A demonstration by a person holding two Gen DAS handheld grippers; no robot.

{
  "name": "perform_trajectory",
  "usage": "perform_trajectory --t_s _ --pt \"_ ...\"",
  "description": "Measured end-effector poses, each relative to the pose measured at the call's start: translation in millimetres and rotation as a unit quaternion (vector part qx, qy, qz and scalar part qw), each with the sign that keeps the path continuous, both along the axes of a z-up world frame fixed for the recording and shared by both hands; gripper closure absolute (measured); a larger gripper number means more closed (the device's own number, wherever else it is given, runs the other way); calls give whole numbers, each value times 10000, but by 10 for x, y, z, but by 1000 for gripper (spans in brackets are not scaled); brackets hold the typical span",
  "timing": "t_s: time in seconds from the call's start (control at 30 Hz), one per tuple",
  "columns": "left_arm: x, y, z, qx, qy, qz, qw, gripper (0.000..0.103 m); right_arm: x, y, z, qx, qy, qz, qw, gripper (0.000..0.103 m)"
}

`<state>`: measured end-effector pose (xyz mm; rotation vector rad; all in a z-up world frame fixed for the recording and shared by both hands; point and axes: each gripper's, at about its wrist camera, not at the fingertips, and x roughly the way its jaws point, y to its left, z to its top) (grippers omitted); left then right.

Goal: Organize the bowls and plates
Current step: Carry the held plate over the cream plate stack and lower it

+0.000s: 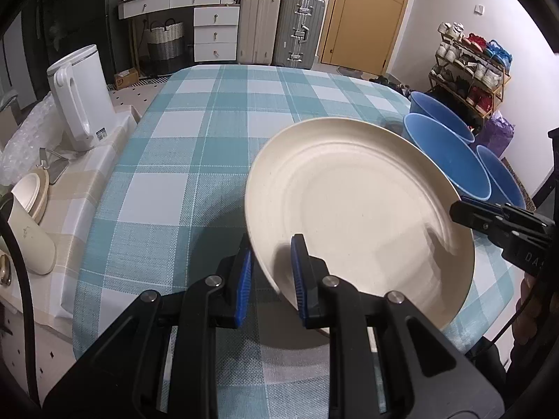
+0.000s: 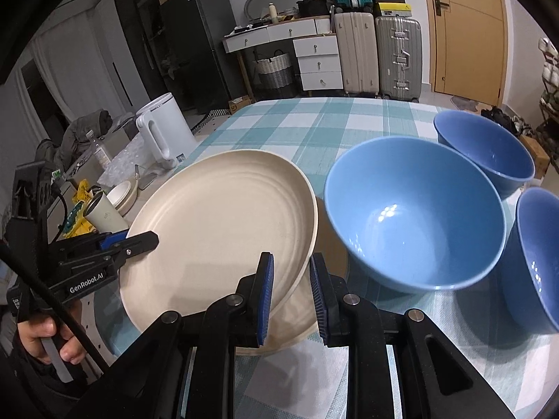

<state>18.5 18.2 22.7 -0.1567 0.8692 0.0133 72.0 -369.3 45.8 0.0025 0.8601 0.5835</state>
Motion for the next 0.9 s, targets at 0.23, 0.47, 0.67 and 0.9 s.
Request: perform_trajectory --t_s 0.23,0.47,0.67,0.9 --pt "74 -20 -105 50 48 -35 10000 86 -2 -8 -137 -15 106 -96 9999 80" --pt "142 -48 -193 56 49 -69 9999 86 4 16 -223 -187 64 -181 9996 80" --pt "230 -63 -349 -12 90 -69 9999 86 29 60 -288 -430 -70 -296 9986 80" --pt "268 -131 -436 290 -33 -23 9996 85 -17 142 -422 -777 -319 -361 9958 80"
